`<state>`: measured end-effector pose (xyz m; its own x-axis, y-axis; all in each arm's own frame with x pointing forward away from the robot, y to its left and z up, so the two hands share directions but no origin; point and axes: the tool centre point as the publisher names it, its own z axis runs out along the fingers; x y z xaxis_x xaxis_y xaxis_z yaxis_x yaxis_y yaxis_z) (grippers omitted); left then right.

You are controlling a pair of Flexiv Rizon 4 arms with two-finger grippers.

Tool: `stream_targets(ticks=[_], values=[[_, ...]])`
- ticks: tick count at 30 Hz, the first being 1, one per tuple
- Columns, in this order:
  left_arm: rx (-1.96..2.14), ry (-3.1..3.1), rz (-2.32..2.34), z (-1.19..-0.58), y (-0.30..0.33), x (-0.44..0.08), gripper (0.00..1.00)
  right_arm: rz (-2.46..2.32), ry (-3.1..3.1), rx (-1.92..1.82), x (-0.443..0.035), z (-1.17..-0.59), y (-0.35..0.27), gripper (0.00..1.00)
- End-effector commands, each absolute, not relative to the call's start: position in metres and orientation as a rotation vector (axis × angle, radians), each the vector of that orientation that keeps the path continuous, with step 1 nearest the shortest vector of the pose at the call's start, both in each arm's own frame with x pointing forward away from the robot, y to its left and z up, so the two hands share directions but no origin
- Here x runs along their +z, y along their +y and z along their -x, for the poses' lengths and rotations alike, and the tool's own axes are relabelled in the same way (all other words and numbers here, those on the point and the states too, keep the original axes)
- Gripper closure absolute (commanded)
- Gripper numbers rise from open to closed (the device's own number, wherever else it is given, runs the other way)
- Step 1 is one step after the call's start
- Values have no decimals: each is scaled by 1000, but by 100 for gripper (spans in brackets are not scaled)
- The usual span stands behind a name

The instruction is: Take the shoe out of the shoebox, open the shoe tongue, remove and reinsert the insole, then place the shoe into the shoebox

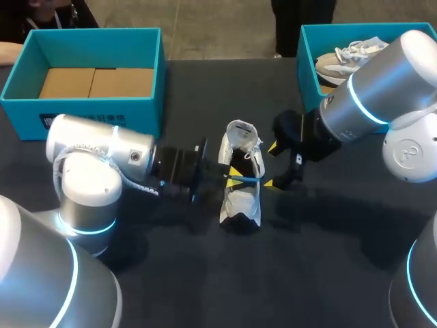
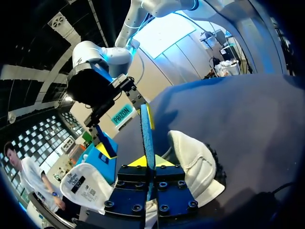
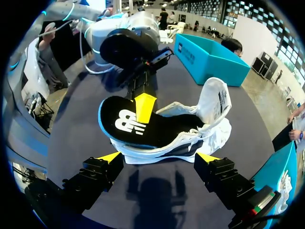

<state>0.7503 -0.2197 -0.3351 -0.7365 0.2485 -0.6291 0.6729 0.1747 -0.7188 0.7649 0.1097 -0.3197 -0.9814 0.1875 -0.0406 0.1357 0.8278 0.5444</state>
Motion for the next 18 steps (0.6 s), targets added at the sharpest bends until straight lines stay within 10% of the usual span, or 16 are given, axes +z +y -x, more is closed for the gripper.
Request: stream_targets(ticks=[1,18], values=[[-1563,2096,-905,-754,-226,-344,100,-260,2914,851,-320,-764,111,0],[-1484,2047,-912,-775,-226,-363,95,-260,2914,851,-320,-764,111,0]])
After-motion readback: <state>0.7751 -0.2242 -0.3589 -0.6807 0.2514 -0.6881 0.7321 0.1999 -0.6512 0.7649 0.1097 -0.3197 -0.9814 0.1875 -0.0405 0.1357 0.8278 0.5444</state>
